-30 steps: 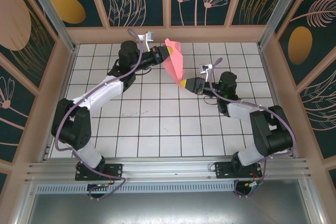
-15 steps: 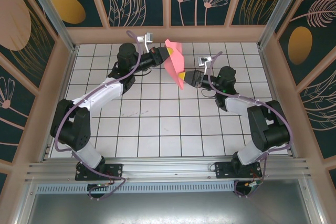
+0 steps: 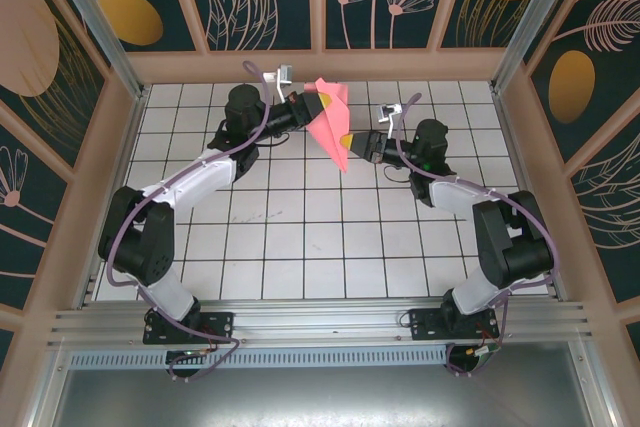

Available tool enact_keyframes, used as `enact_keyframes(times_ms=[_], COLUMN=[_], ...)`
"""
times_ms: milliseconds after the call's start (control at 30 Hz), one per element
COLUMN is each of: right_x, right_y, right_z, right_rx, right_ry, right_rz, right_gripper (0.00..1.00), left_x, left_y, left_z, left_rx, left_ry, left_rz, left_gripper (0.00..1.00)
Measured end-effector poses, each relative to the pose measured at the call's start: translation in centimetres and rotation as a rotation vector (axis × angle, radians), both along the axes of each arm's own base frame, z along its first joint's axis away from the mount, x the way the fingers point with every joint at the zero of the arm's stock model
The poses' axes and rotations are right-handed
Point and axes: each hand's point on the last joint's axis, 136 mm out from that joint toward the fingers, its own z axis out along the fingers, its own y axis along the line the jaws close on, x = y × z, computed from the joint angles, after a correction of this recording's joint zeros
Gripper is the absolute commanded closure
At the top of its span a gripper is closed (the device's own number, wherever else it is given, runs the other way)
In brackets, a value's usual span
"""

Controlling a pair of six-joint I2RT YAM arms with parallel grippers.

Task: Fold a paper plane with a square sheet of paper (fold left side to right side)
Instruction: Turn over the paper at the center of the table.

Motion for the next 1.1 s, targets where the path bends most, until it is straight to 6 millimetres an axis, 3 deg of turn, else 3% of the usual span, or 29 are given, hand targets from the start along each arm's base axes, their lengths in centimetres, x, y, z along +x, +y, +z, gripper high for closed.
enact_keyframes(times_ms=[200,367,433,533,667,800,933,1100], right_x=[0.2,0.5,0.8,1.7,2.9,2.6,2.2,1.3], right_y=[-0.2,-0.7,-1.1,-1.9,-1.7,-0.5,-0.8,-2.8], right_z=[-0.4,-0.5,-0.6,-0.9,-1.0,-0.6,-3.2,-9.5], right_rx=[-0.054,-0.143,-0.194,-0.31,-0.572,-0.85,-1.154,-1.597], right_ry=[0.001,-0.019,-0.028,-0.036,-0.067,-0.127,-0.139,-0.162], right_rz=[-0.022,-0.068,-0.101,-0.183,-0.331,-0.454,-0.555,-0.582], right_gripper=[0.86,0.89,0.89,0.9,0.9,0.9,0.89,0.89], left_x=[0.4,0.7,0.6,-0.2,-2.5,-4.0,-4.9,-6.0], left_y=[0.3,2.2,3.7,6.5,10.3,13.5,16.1,18.5], left_z=[-1.7,-3.6,-3.0,-0.5,2.4,3.0,2.4,2.3], left_rx=[0.073,0.225,0.279,0.338,0.378,0.41,0.443,0.456], left_ry=[0.004,0.018,-0.002,-0.08,-0.176,-0.21,-0.201,-0.198], left_rz=[0.029,0.128,0.189,0.302,0.448,0.575,0.682,0.782], left_gripper=[0.5,0.4,0.37,0.34,0.31,0.29,0.28,0.28])
